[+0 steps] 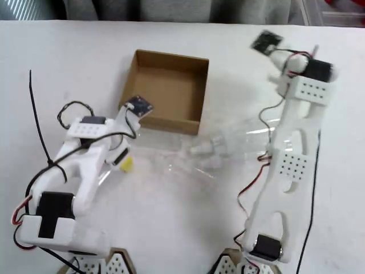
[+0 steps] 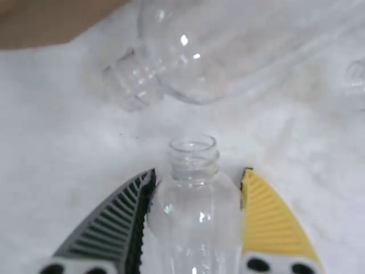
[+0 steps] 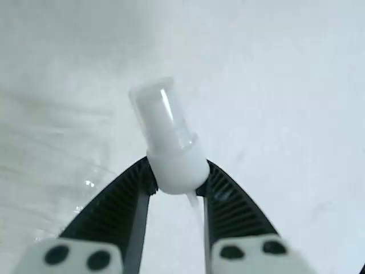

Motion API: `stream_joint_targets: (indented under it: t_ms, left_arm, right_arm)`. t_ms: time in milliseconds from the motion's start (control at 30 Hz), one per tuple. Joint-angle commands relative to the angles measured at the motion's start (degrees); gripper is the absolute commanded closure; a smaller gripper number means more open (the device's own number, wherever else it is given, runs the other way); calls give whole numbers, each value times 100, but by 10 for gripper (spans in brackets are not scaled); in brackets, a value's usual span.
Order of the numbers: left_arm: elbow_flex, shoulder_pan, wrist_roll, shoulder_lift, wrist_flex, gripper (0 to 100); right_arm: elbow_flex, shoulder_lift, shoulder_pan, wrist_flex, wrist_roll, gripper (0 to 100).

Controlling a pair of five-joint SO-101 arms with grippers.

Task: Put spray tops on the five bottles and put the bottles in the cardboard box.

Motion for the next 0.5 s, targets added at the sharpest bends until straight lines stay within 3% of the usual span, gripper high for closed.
stream_joint_targets:
  t_ms: [0, 167, 467]
  left_arm:
    - [9, -110, -70, -233, -79, 876]
    - [9, -110, -79, -233, -79, 876]
    - [18, -110, -88, -233, -79, 876]
  right_arm:
    - [-246, -470, 646, 163, -703, 981]
    - [281, -549, 1481, 180, -1380, 981]
    - [2391, -1402, 2571, 180, -1829, 981]
